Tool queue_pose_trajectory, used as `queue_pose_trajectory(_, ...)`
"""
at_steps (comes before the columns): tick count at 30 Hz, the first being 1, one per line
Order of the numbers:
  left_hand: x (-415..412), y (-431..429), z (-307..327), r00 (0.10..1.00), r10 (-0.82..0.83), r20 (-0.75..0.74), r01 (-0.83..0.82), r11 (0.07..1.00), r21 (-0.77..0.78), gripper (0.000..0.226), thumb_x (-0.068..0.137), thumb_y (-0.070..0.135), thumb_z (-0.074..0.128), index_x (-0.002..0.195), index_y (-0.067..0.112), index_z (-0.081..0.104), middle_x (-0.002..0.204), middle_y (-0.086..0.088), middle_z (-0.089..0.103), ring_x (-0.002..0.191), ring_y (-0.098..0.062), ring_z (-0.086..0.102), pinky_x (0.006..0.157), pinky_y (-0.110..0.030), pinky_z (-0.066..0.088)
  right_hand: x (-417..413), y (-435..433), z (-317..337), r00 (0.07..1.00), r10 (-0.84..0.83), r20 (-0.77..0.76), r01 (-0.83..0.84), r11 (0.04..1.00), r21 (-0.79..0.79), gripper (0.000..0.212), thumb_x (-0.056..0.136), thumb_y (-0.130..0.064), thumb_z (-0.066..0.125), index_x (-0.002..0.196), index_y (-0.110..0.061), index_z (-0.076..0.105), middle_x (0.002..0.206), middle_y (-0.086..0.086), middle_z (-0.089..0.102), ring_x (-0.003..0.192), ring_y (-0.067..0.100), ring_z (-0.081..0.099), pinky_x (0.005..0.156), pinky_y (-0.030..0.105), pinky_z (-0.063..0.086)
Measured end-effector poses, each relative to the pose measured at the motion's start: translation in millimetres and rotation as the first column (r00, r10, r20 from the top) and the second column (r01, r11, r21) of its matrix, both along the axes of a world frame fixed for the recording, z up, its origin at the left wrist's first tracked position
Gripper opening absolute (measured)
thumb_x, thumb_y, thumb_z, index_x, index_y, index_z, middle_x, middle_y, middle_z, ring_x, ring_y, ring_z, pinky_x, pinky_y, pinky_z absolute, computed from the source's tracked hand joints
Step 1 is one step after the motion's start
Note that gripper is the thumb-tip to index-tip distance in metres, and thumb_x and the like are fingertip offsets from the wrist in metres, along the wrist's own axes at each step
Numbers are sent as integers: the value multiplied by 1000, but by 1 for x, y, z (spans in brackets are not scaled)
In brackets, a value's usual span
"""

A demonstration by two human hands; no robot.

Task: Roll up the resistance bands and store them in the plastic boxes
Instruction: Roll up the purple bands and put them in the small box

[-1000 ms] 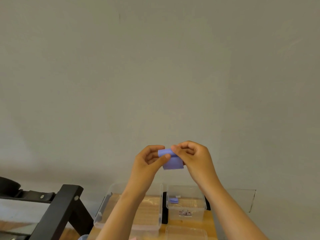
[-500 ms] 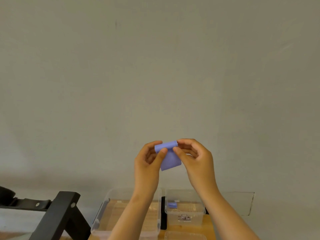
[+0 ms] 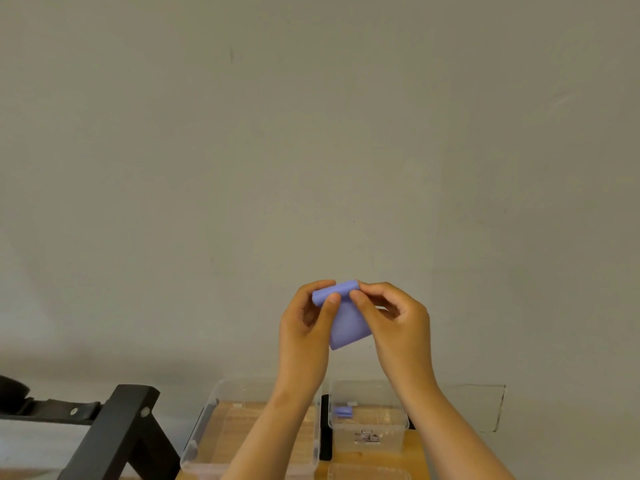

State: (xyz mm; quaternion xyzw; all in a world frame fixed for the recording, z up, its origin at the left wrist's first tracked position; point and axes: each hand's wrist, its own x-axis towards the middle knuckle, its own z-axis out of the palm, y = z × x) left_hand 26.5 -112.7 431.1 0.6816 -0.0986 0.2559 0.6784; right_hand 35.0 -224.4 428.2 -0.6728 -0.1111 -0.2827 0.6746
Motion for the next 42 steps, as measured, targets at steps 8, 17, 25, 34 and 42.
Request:
queue_pose_trajectory(8,-5,1,4,996,-54,73,51,998,45,11,94,7,54,100,6,63,93,10,72,87,-6,68,70,-13,51,-6,4,4,999,23,-28,-21,997,76,6,82,-14,74,82,-15,68,77,-12,69,75,0,66,65,10,49)
queue_pose_trajectory(17,0,1,2,997,-31,64,22,992,124,26,86,33,53,102,14,61,94,11,67,88,-4,64,74,-16,49,-1,0,9,998,43,-43,-41,998,43,6,81,-15,74,77,-14,69,76,-7,69,76,6,65,68,13,49)
queue_pose_trajectory(25,-1,-3,1,998,-65,-3,64,987,150,11,100,16,43,105,12,52,98,9,60,87,4,60,73,-12,46,2,0,10,997,59,-53,-57,997,50,9,80,-12,75,74,-15,69,75,-7,70,75,5,66,67,12,48)
queue_pose_trajectory(34,-4,-5,6,982,-174,-68,183,969,165,8,102,16,35,107,21,38,109,10,50,91,13,58,75,-7,45,6,-3,11,991,97,-96,-88,992,91,8,79,-9,76,77,-12,68,77,-2,71,78,9,67,70,16,51)
queue_pose_trajectory(42,1,3,6,983,-143,-117,163,969,185,15,103,20,34,105,12,47,98,8,55,76,12,55,68,-7,43,8,-3,8,993,80,-87,-72,993,90,9,78,-8,76,72,-13,71,75,-5,72,74,6,67,67,13,49)
